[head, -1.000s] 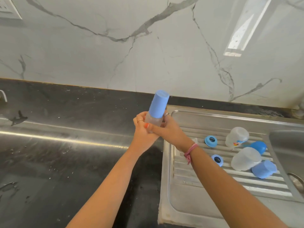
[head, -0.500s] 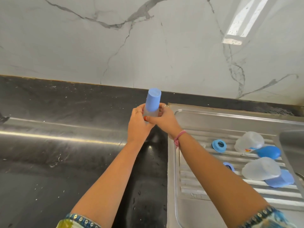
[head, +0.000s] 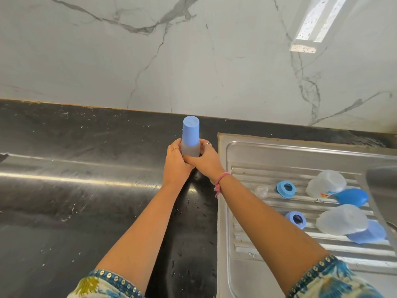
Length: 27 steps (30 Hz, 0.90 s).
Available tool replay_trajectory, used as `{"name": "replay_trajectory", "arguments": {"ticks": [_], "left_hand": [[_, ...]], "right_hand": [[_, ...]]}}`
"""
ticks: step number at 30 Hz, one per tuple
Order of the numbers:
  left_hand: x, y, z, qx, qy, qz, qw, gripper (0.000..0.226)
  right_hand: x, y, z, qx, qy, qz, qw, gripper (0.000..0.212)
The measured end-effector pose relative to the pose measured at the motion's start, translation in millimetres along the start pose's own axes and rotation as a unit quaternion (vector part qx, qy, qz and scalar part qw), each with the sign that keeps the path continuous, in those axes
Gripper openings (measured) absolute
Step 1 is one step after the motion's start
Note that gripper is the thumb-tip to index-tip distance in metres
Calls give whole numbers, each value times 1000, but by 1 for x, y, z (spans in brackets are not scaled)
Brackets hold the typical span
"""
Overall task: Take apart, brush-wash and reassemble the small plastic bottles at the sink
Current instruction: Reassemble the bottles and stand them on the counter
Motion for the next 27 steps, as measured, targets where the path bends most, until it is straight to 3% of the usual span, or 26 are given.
{"name": "replay_trajectory", "arguments": {"ticks": [4,7,11,17,22,27], "left_hand": [[13,7,4,-35,8,-13,999,92],[37,17,-2,-62,-8,-48,997,97],[82,17,-24,-52,-71,-64,994,88],[155,-19,-63,-29,-177,-29,983,67],[206,-66,-83,-26,-215,43,975,54],[230,-99,-98,-42,-221,42,973,54]], "right_hand": [[11,7,-6,8,-21,24,999,87],[33,23,-5,21,-41,33,998,89],[85,55,-1,13,-32,40,999,78],[170,119,-14,36,0,-1,999,56],[221,186,-38,29,5,-71,997,38],[248,236,-51,36,6,-88,995,28]]}}
Point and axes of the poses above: each hand's wrist, its own x-axis away from the middle knuckle, its own y-axis out of the back of the hand, z = x × y, the point moved 7 cm from there along -x, towards the middle knuckle
